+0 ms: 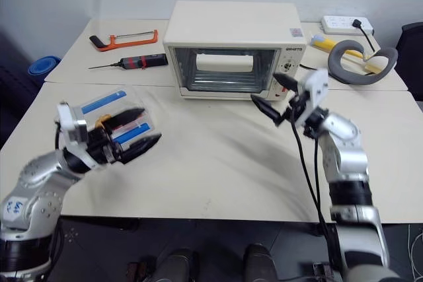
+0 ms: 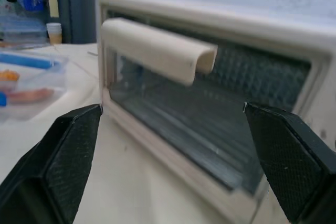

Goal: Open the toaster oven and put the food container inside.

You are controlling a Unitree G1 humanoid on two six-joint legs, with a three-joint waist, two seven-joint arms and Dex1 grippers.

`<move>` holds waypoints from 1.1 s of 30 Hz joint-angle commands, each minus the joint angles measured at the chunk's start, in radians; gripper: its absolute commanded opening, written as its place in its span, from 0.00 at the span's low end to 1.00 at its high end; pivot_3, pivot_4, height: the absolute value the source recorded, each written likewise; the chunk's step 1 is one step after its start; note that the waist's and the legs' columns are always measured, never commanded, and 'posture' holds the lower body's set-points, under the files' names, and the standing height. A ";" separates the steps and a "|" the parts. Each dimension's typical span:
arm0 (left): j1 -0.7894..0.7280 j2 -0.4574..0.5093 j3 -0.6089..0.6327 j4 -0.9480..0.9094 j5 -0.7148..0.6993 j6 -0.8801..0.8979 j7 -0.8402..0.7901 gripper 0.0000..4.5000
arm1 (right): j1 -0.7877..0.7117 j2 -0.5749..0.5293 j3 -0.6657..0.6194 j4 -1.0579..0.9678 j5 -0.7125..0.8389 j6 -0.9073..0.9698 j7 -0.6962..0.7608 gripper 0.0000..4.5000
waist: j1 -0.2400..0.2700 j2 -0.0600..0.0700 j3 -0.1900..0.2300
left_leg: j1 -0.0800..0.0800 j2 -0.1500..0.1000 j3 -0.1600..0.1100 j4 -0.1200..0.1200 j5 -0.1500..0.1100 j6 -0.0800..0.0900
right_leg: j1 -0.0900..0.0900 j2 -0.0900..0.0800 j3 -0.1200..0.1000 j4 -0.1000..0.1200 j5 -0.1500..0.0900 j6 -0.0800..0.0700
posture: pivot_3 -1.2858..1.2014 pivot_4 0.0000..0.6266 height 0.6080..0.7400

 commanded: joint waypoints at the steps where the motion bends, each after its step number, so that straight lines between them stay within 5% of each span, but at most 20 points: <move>1: -0.028 -0.022 -0.011 0.038 0.028 -0.032 0.008 0.99 | -0.085 0.030 0.011 0.085 -0.019 -0.006 0.036 1.00 | -0.004 0.000 0.000 | 0.000 0.000 0.000 -0.001 0.000 0.000 | 0.000 0.000 0.000 -0.001 0.000 0.000 | 0.52 0.24 1.00; 9: -0.032 -0.057 -0.036 0.045 0.065 -0.048 0.022 0.99 | -0.168 0.087 0.033 0.098 -0.038 0.041 0.065 1.00 | -0.027 0.000 0.000 | -0.001 0.000 0.000 -0.002 0.000 0.000 | -0.002 0.000 -0.002 -0.001 0.000 0.000 | 0.52 0.24 1.00; 19: -0.065 -0.024 0.021 0.115 0.053 0.001 0.048 0.99 | 0.025 0.042 0.079 -0.231 0.003 0.179 0.168 1.00 | -0.026 0.000 0.000 | -0.002 0.000 0.000 -0.002 0.000 0.000 | -0.002 0.000 -0.001 -0.001 0.000 0.001 | 0.52 0.24 1.00; 23: -0.175 -0.019 0.017 0.230 0.117 -0.034 0.086 0.79 | 0.082 0.036 0.085 -0.283 -0.010 0.184 0.162 1.00 | -0.025 0.000 0.000 | -0.002 0.000 0.001 -0.002 0.000 0.000 | -0.002 0.000 -0.001 -0.001 0.000 0.001 | 0.52 0.24 1.00; 33: -0.486 -0.068 -0.070 0.589 0.281 -0.199 0.085 0.09 | 0.080 0.058 0.108 -0.321 -0.038 0.178 0.125 1.00 | -0.026 -0.001 0.001 | -0.002 0.000 0.002 -0.002 0.000 0.000 | -0.003 0.000 -0.002 -0.001 0.001 0.001 | 0.52 0.24 1.00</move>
